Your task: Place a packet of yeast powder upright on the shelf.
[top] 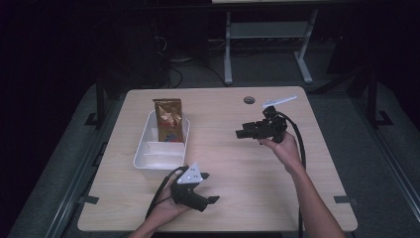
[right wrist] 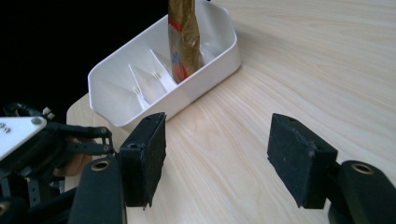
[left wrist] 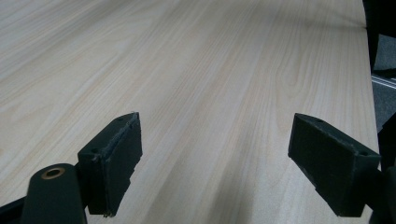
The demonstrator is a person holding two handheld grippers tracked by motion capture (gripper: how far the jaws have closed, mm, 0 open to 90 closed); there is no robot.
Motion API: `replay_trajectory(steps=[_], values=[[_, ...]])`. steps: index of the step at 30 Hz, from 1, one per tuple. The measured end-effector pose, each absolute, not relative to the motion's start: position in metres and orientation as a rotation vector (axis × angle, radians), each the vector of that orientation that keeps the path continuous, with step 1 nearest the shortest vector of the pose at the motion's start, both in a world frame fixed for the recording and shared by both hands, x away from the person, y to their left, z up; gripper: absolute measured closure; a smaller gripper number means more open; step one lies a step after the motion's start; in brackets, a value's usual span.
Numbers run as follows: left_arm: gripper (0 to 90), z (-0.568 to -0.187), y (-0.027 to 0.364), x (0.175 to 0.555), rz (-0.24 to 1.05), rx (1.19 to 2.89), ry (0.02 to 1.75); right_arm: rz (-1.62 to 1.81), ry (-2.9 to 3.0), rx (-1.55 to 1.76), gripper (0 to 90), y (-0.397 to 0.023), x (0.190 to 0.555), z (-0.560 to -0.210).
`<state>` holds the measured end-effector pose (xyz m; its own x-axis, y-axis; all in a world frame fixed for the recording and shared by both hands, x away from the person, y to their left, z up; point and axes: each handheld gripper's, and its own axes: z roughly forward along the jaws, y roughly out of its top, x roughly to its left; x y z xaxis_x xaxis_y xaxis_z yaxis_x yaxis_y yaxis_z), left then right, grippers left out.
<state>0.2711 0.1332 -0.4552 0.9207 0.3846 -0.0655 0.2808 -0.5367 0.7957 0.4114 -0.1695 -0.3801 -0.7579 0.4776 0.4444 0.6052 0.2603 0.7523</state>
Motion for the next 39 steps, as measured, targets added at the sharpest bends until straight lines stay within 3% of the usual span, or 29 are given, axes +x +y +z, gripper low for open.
replay_trajectory(steps=[39], values=[[16.9,-0.454,0.136,0.274,0.133,2.156,0.488,-1.493,-2.381,-1.07,34.6,-0.219,0.355,-0.407]])
